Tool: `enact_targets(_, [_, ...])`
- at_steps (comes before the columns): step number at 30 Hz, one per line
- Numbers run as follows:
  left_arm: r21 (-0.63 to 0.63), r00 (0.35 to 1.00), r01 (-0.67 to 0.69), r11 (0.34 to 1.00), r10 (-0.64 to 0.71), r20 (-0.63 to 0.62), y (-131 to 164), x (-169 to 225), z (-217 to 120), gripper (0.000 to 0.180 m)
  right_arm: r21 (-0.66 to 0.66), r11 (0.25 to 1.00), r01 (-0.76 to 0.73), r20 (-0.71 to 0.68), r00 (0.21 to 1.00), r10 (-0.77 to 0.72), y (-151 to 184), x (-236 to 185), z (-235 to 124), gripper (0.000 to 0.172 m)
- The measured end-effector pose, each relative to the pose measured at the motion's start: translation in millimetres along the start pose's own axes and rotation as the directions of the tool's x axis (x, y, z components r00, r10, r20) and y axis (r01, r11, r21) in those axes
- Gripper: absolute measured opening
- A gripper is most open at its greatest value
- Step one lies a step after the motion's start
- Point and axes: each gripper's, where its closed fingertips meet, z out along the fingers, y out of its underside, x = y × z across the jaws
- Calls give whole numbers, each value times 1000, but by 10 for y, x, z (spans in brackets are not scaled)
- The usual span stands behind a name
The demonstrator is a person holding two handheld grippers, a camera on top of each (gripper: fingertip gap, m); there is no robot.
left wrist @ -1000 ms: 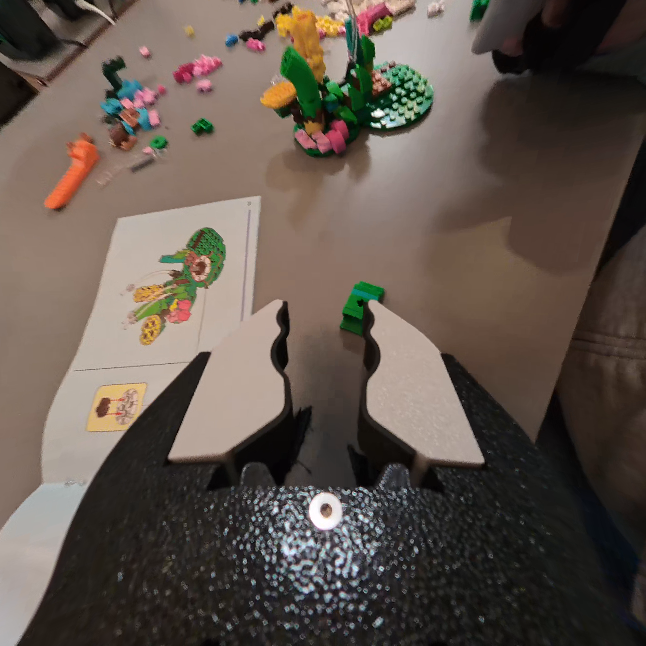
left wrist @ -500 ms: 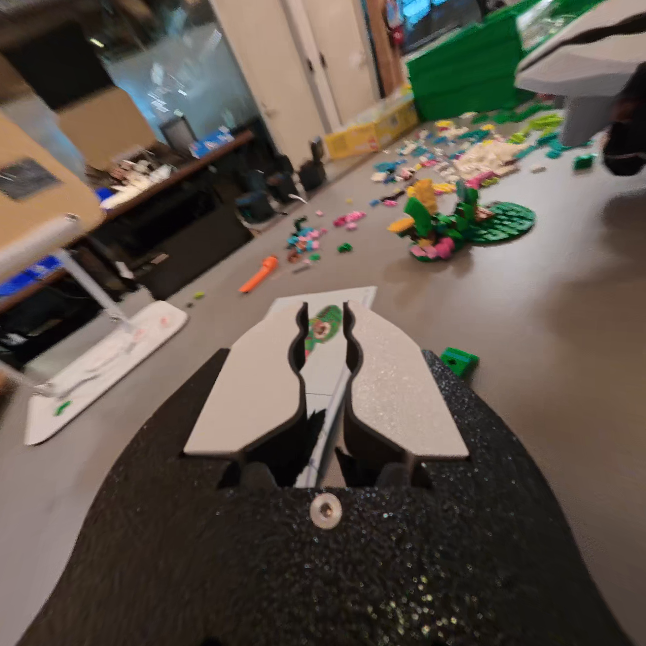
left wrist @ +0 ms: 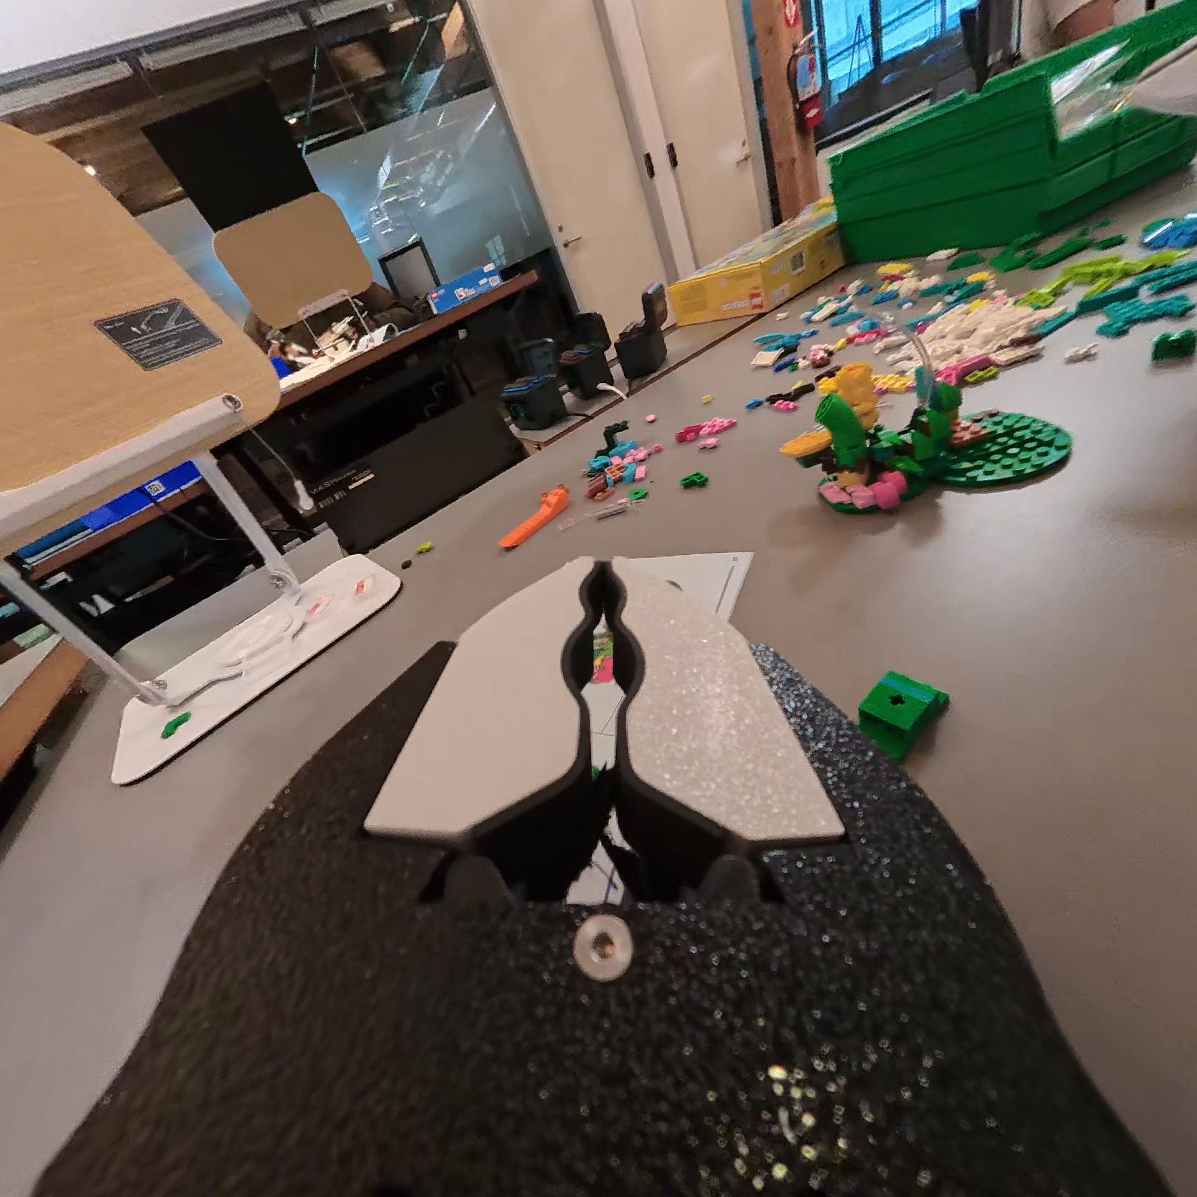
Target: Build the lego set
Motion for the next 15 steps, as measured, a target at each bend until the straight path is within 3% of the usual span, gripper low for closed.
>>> enact_targets(6, [-57, 998, -26, 998, 29, 55, 77, -59, 34, 0, 69, 993, -98, -60, 993, 102, -16, 177, -79, 0])
enact_targets(10, [-92, 999, 25, 995, -21, 38, 118, -19, 85, 0, 99, 988, -122, -66, 990, 128, -46, 201, -128, 0])
enact_targets(15, [-106, 999, -25, 994, 28, 31, 122, 46, 98, 0, 116, 982, -149, -82, 984, 159, -72, 270, -167, 0])
